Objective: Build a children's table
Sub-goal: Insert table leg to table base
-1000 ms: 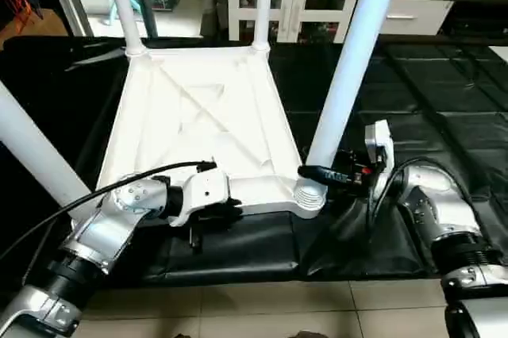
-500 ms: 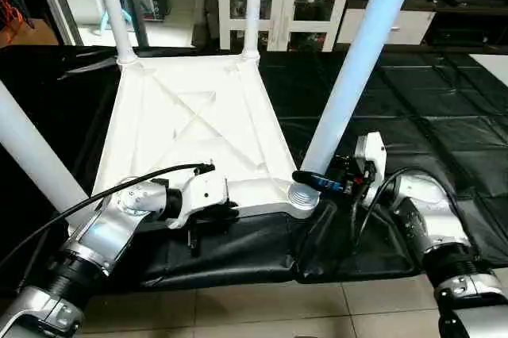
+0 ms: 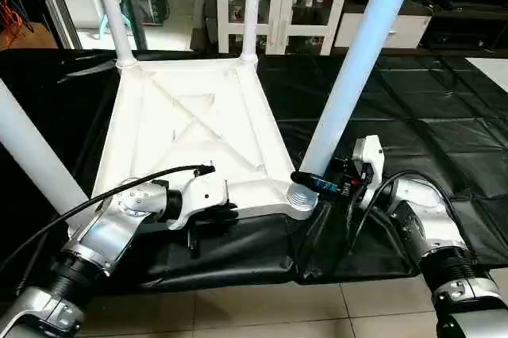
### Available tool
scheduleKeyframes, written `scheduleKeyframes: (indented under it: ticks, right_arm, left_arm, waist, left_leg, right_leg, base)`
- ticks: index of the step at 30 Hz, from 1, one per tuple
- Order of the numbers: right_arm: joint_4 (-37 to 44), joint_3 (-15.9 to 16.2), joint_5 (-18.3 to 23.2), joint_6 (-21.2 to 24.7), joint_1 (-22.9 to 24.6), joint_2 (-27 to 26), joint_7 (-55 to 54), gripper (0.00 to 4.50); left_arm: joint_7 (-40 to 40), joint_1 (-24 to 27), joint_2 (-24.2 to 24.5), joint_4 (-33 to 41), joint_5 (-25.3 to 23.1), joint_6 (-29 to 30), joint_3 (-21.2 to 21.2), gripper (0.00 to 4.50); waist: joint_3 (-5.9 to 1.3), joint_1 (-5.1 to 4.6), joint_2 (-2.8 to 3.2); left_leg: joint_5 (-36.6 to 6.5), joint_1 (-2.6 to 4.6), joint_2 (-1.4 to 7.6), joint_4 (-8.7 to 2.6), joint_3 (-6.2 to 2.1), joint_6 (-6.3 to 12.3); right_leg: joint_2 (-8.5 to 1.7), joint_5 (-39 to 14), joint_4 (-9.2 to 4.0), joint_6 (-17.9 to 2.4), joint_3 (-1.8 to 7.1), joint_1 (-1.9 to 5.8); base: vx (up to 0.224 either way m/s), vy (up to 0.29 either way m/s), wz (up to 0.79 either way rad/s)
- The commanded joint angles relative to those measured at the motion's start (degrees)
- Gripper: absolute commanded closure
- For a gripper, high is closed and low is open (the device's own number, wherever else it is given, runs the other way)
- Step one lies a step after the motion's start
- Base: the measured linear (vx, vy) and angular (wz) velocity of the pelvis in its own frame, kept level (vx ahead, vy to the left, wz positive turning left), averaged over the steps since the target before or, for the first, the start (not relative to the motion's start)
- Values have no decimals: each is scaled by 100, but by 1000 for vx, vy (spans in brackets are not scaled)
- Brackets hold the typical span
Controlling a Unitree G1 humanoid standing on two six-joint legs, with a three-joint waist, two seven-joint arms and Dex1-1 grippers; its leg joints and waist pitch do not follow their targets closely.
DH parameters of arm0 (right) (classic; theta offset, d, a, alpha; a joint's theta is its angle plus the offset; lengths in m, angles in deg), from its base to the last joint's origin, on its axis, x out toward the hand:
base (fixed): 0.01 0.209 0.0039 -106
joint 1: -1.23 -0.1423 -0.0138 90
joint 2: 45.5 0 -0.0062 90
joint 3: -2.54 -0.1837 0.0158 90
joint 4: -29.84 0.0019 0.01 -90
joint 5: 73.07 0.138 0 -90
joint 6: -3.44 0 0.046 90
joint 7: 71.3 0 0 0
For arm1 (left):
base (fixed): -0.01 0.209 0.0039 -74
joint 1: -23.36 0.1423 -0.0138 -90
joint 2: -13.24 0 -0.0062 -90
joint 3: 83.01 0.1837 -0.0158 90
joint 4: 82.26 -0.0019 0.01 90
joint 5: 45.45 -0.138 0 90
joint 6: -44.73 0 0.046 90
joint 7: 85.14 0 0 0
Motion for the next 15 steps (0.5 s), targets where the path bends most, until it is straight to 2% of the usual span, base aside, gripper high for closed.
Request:
scheduleKeyframes:
  ticks: [1,7,11,12,13,15]
  right_arm:
    - [-671,117,-523,409,375,32,-674,262]
    - [-796,-80,-658,436,340,-243,-1988,262]
    - [-834,-15,-1159,104,236,-549,-3378,262]
    - [-834,-15,-1159,104,236,-549,-3378,262]
    - [-842,-28,-1163,98,227,-572,-3452,262]
    - [-948,5,-1336,-36,152,-690,-4077,262]
  left_arm:
    - [21,76,-55,51,-53,154,27,450]
    - [622,25,-533,394,76,884,-181,450]
    - [1196,-173,-1020,592,-74,1595,-186,450]
    - [1196,-173,-1020,592,-74,1595,-186,450]
    - [1230,-189,-1048,592,-92,1623,-181,450]
    - [1664,-335,-1370,599,-185,2061,-267,450]
  waist:
    - [-254,-23,76]
    - [-260,-49,72]
    - [-252,-69,77]
    - [-255,-79,60]
    - [-252,-75,70]
    - [-253,-86,80]
  left_leg:
    - [-1481,14,51,-433,2,168]
    - [-1436,16,53,-432,8,82]
    - [-1411,6,39,-435,5,36]
    - [-1406,-1,39,-437,11,33]
    - [-1416,-1,32,-437,5,35]
    - [-1394,-10,33,-437,1,53]
  right_leg:
    - [-245,-969,-469,-1420,116,214]
    - [-245,-954,-473,-1412,121,201]
    - [-241,-965,-488,-1364,113,198]
    - [-239,-972,-489,-1350,117,205]
    - [-244,-1015,-495,-1335,118,198]
    - [-240,-977,-499,-1316,119,205]
  base:
    - [0,0,0]
    - [0,0,0]
    - [0,0,0]
    - [0,0,0]
    - [0,0,0]
    - [0,0,0]
